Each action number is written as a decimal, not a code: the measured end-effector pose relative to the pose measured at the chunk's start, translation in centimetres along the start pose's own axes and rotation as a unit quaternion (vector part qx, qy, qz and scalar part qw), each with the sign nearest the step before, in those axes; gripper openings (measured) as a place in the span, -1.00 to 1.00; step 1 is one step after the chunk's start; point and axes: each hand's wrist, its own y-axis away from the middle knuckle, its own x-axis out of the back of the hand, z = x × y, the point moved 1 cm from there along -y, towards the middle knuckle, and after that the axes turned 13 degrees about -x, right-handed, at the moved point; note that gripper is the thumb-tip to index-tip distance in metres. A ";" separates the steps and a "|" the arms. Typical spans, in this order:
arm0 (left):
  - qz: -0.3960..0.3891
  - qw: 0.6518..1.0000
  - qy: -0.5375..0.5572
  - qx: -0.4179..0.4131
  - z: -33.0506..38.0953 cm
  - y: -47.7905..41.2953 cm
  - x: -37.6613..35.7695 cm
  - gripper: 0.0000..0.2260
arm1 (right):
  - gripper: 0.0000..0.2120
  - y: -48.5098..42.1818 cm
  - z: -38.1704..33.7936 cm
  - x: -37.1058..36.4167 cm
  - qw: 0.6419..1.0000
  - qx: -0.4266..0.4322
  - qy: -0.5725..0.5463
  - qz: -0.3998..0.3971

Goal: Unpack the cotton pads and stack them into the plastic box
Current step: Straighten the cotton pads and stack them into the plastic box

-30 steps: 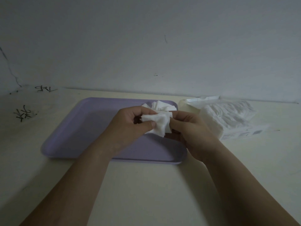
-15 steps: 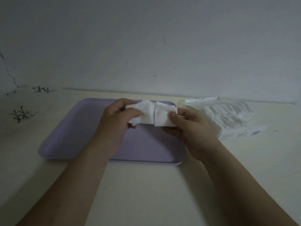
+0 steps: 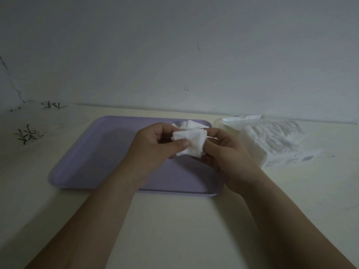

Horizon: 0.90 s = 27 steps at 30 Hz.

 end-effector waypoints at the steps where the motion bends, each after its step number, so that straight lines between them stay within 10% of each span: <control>1: -0.001 1.000 -0.007 -0.003 -0.1 0.0 0.0 -0.86 | -0.78 0.0 0.0 0.0 1.000 0.000 0.002 -0.001; 15: -0.064 0.993 -0.091 -0.023 -1.0 -0.1 0.5 -0.43 | -0.59 -0.5 0.5 0.2 0.990 0.069 0.122 -0.001; 21: -0.105 0.972 -0.207 -0.032 -1.9 -0.2 0.9 -0.71 | -0.49 0.0 0.8 -0.3 0.907 0.093 0.390 0.131; 27: -0.124 0.976 -0.180 0.003 -1.6 -0.1 0.8 -0.65 | -0.26 0.1 0.8 -0.7 0.941 0.021 0.316 0.119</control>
